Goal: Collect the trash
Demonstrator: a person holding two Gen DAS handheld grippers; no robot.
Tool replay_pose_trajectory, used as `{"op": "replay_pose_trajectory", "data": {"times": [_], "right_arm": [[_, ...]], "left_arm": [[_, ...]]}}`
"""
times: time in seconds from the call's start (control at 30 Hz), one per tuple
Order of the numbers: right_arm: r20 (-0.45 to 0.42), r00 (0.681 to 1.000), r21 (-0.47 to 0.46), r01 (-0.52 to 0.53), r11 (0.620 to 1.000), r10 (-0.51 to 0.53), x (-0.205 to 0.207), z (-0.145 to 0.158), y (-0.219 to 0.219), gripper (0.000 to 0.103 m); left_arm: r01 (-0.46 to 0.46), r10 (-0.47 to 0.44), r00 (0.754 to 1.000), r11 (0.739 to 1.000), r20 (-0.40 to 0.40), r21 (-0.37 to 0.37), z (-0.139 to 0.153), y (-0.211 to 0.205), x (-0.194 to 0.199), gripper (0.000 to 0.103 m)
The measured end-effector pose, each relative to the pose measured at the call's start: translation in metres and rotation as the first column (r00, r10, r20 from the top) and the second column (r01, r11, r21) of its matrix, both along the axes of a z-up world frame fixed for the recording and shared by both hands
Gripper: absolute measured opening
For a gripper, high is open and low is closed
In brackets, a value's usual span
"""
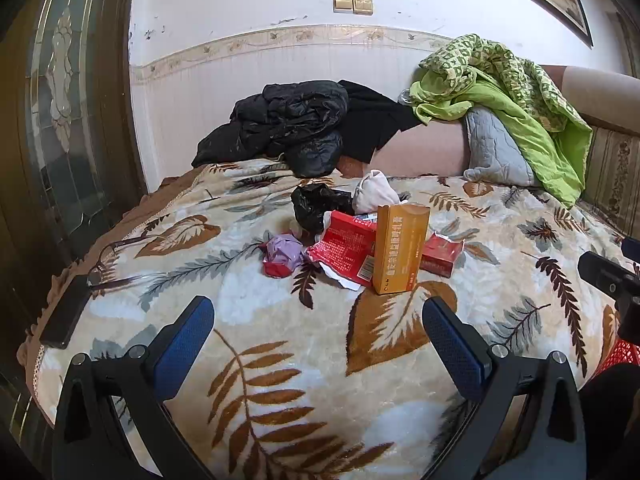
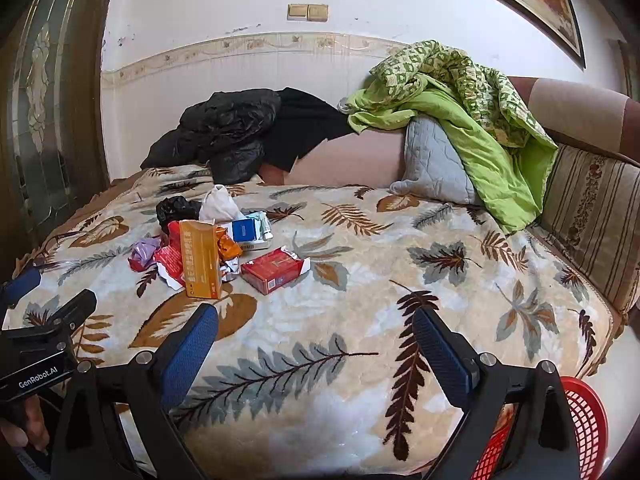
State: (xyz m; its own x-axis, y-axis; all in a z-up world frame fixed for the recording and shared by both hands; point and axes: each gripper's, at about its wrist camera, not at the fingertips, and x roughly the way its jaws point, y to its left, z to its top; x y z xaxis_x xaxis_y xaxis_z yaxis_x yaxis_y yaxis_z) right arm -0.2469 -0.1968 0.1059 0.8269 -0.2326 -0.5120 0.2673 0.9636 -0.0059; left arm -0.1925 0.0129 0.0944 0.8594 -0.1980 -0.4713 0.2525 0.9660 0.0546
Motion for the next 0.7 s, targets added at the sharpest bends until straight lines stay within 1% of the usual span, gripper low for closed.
{"op": "replay_pose_trajectory", "data": {"times": [0.7], "right_arm": [[-0.004, 1.000, 0.002, 0.002, 1.000, -0.002, -0.0024, -0.0017, -0.0023, 0.099]], "left_arm": [[0.001, -0.001, 1.000, 1.000, -0.001, 0.005, -0.0010, -0.0004, 0.0009, 0.103]]}}
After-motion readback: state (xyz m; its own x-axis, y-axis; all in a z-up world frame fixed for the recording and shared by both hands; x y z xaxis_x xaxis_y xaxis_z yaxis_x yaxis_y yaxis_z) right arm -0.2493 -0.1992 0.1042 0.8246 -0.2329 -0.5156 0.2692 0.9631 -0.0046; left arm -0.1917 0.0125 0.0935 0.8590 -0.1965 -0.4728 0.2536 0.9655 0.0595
